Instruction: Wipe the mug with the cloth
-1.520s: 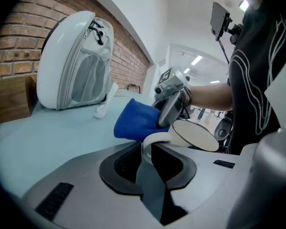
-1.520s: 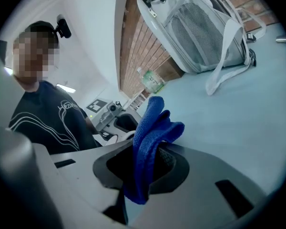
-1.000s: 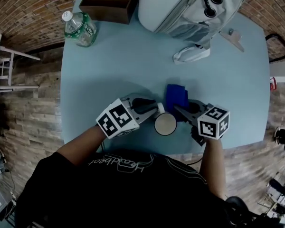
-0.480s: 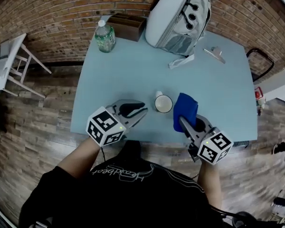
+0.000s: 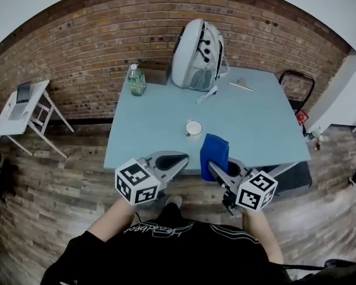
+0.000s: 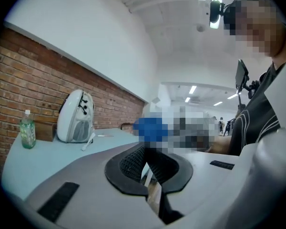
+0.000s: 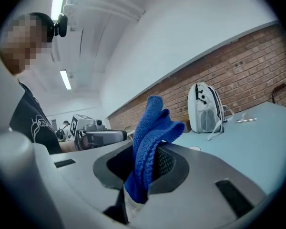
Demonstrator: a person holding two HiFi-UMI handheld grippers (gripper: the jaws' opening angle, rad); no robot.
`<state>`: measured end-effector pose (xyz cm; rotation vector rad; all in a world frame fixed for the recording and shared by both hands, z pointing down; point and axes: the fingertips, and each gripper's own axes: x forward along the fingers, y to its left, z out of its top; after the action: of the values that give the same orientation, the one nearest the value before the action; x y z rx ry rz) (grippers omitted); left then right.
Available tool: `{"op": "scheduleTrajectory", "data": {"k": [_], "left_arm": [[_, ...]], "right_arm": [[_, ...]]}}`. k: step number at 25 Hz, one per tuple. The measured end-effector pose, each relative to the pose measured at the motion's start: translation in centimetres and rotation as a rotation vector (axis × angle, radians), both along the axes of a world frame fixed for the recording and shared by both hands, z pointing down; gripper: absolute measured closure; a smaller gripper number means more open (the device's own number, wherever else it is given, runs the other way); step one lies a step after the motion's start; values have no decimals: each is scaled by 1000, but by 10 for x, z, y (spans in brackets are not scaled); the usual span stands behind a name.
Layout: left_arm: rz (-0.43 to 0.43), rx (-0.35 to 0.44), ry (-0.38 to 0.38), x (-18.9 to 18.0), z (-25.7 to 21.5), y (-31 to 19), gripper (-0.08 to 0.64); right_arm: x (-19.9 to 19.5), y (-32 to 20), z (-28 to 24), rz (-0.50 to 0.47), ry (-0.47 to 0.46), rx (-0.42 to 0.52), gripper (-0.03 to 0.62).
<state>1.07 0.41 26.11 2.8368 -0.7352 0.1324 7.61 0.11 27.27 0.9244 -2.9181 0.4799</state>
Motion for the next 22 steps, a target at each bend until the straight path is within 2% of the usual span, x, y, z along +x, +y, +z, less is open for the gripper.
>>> {"op": "scheduleTrajectory", "data": {"k": [6, 14, 22], "left_arm": [[0, 23, 26, 8, -22, 25, 552], [26, 76, -18, 23, -37, 35, 552], [40, 69, -33, 36, -43, 45, 552]], "right_arm": [[-5, 31, -18, -14, 13, 21, 532], [1, 45, -32, -30, 0, 46, 532], [13, 52, -41, -27, -53, 52, 532]]}}
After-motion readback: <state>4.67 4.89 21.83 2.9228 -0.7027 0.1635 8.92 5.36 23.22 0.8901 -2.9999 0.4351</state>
